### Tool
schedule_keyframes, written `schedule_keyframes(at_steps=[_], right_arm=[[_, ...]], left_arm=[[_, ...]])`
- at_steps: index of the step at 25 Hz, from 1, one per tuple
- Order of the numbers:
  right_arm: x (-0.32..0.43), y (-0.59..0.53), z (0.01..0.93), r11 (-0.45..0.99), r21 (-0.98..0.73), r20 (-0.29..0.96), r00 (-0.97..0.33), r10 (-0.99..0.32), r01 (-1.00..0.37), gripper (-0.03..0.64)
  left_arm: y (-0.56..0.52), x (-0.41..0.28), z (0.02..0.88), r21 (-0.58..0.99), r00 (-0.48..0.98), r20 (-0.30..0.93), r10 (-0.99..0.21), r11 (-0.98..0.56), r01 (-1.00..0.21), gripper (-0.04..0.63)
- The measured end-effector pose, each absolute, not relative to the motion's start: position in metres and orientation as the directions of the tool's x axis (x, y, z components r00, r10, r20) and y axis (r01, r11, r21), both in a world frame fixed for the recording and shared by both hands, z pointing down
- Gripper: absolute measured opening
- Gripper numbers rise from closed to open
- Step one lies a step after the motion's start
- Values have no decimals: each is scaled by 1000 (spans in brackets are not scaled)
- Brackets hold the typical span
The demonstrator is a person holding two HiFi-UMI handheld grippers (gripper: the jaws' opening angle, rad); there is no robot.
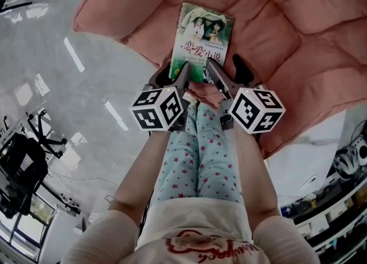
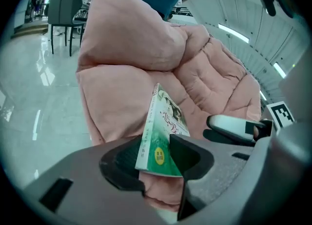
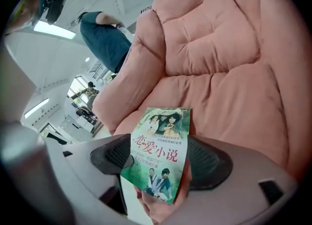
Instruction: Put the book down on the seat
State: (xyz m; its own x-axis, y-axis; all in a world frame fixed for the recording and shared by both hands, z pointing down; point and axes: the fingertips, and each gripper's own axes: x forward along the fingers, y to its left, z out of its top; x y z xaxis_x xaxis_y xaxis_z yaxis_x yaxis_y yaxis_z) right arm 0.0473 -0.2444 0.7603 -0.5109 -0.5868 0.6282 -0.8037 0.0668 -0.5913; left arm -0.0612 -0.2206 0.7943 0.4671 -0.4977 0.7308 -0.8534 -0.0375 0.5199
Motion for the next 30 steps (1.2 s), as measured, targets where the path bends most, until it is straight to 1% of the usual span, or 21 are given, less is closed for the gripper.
schedule_keyframes(at_steps=[4, 7, 10, 13, 14, 15, 16, 17, 20, 21, 22, 26, 30], right_arm=[[51, -242, 739, 106, -573, 611, -510, -605, -813, 336], [50, -237, 715, 154, -540, 601, -506, -619, -828, 336], [45, -237, 680, 232, -511, 554, -524, -647, -828, 335], [39, -237, 636, 318, -464, 500, -541, -676, -827, 323], [38, -238, 619, 335, -445, 486, -538, -689, -831, 298], [39, -239, 602, 344, -423, 473, -528, -705, -838, 234], [41, -240, 584, 348, -403, 462, -517, -721, -846, 139], [42, -239, 566, 355, -387, 451, -510, -732, -851, 103], [41, -241, 514, 396, -366, 405, -528, -747, -842, 92], [39, -242, 500, 413, -360, 387, -537, -750, -837, 85], [36, -241, 486, 424, -355, 375, -542, -752, -833, 73], [30, -225, 429, 457, -336, 334, -558, -760, -823, 33], [17, -233, 367, 514, -283, 242, -579, -778, -809, 21]], left_arm=[[-212, -84, 787, 443, 379, 767, -517, -1, -897, 153], [-204, -103, 767, 416, 336, 765, -549, 22, -909, 153], [-208, -103, 727, 427, 353, 713, -606, -24, -904, 152], [-214, -84, 672, 477, 429, 619, -658, -119, -871, 149], [-217, -76, 652, 490, 453, 587, -671, -152, -859, 142], [-219, -68, 632, 498, 475, 557, -681, -184, -848, 137], [-220, -60, 612, 503, 495, 532, -687, -214, -837, 135], [-220, -52, 592, 507, 513, 511, -690, -241, -828, 132], [-225, -33, 537, 514, 554, 448, -701, -306, -802, 105], [-228, -30, 522, 514, 563, 426, -708, -323, -795, 69], [-228, -28, 507, 511, 570, 409, -713, -339, -790, 54], [-214, -23, 450, 492, 594, 376, -712, -390, -778, 46], [-220, -23, 395, 468, 621, 298, -725, -456, -757, 14]])
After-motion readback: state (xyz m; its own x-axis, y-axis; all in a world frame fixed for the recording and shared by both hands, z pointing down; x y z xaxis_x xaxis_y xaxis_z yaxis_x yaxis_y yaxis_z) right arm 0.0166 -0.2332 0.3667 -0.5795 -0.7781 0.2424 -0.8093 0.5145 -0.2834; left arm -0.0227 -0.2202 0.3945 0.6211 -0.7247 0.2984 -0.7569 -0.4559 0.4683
